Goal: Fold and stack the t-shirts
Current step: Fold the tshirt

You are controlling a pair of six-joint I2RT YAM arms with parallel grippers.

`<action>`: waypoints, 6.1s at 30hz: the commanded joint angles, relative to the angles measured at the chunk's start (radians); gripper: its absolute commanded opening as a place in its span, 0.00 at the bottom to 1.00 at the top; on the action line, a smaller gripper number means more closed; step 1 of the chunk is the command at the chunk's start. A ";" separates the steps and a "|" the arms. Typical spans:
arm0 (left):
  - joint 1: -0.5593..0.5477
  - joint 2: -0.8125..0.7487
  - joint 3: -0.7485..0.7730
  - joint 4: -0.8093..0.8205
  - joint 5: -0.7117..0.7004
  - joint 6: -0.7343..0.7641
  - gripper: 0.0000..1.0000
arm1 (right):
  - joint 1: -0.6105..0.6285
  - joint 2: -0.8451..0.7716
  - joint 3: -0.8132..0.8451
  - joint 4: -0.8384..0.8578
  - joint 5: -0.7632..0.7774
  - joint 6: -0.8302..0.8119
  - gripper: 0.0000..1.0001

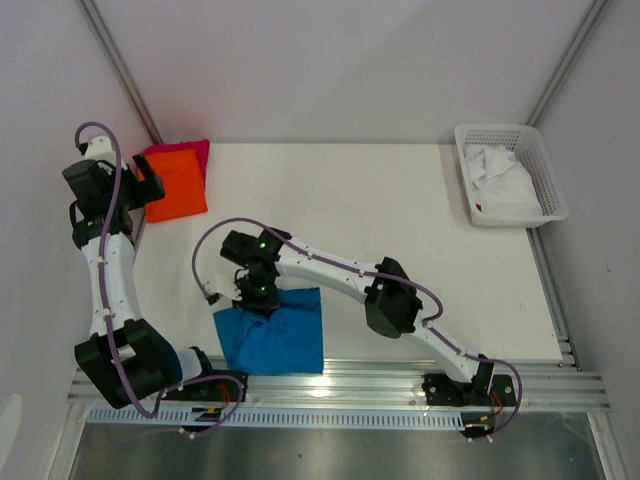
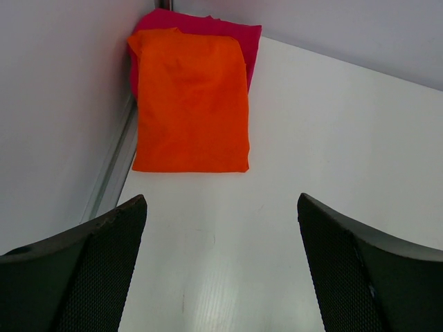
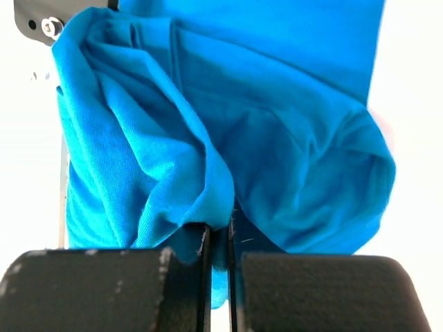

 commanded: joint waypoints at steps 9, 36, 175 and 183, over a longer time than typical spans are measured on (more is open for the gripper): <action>0.001 0.010 -0.002 0.021 0.062 0.002 0.91 | 0.088 0.023 0.036 0.050 0.075 -0.042 0.00; -0.004 0.039 -0.028 0.027 0.096 0.037 0.89 | 0.009 0.048 0.056 0.031 0.296 -0.074 0.00; -0.147 0.129 -0.014 -0.017 0.099 0.115 0.89 | -0.706 0.294 -0.085 1.578 1.218 -0.723 0.99; -0.153 0.126 -0.017 -0.016 0.099 0.121 0.89 | -0.683 0.182 -0.085 1.268 1.136 -0.490 0.99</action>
